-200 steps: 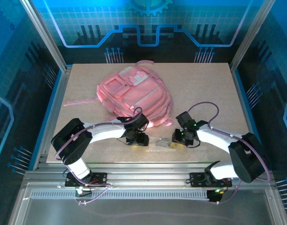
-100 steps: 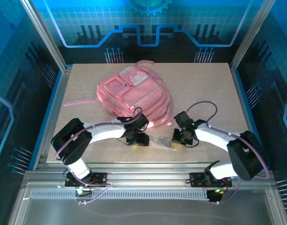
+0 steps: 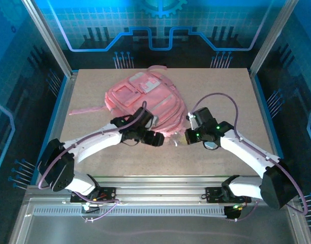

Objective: Pack the student bag
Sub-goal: Pick up the loose stationery from the bottom-center of the table, then pass the loose stationery.

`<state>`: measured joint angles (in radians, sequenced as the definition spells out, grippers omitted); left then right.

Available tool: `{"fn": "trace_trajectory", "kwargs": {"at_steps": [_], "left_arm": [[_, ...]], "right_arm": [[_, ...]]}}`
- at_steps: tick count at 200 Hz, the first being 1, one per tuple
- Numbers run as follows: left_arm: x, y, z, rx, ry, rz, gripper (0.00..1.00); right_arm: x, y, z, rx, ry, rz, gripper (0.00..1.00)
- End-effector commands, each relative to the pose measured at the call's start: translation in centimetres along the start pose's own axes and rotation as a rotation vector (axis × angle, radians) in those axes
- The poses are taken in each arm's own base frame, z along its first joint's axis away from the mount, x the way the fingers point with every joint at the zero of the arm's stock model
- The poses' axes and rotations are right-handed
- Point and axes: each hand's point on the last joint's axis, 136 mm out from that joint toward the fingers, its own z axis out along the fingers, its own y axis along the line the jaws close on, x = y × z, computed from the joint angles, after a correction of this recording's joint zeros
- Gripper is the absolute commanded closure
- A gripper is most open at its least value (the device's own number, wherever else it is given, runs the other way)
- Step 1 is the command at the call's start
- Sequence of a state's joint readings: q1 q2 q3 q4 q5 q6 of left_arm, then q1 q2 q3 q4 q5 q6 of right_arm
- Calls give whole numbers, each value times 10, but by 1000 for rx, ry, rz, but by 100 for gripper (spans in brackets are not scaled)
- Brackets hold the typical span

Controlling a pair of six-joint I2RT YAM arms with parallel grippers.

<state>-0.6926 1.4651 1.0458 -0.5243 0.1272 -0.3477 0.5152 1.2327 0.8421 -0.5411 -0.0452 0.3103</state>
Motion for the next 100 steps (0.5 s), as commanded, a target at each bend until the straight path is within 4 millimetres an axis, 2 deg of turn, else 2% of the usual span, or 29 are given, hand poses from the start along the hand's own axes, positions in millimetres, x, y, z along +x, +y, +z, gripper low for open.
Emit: {"fn": "trace_trajectory", "kwargs": {"at_steps": [1,28,74,100], "left_arm": [[-34,-13,-11,127,-71,102,20],[-50,15,-11,102,-110,-20,19],[-50,50,0,-23,-114,-140,19],[-51,71,-5,-121,-114,-184,18]], "right_arm": [[-40,28,-13,-112,-103,-225,100],[-67,5,-12,-58,-126,-147,100],[-103,-32,-2,-58,-184,107,100],[-120,-46,1,-108,-204,237,100]]}}
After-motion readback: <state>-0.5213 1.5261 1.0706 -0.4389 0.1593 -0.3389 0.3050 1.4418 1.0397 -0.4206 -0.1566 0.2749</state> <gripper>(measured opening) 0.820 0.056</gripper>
